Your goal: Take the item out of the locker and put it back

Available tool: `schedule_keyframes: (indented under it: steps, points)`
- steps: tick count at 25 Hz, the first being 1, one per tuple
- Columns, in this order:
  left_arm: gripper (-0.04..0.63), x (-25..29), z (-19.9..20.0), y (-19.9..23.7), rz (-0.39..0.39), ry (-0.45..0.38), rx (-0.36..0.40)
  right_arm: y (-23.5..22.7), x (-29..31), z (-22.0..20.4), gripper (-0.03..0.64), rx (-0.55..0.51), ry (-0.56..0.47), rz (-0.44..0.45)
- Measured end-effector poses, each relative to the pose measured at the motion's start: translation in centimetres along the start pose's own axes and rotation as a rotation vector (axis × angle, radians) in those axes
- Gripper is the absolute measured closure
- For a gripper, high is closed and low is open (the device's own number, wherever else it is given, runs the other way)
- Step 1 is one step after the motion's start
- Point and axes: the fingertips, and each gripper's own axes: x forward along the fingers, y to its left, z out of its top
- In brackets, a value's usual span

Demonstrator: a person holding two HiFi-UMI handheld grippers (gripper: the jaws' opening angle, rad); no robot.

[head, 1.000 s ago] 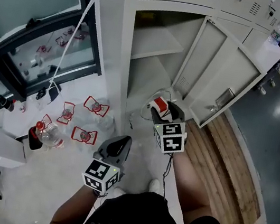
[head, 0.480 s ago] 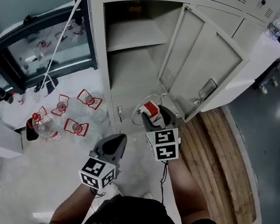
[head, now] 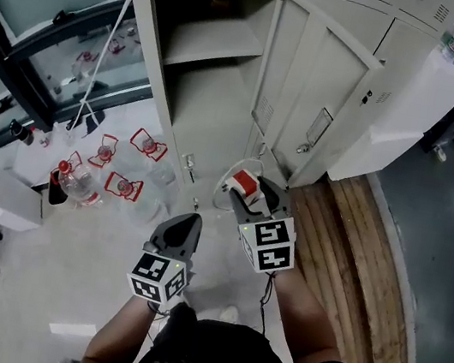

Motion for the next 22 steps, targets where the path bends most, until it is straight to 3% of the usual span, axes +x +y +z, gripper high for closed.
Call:
schedule_keyframes:
  steps: [8, 22]
  points:
    - [0.591, -1.6, -1.3, -3.9, 0.041, -0.012, -0.005, 0.4, -4.9, -2.0, 0.368, 0.002, -0.021, 0.041]
    - [0.591, -4.0, -2.7, -9.6, 0.043, -0.036, 0.006, 1.2, -11.8, -3.9, 0.368, -0.019, -0.037, 0.053]
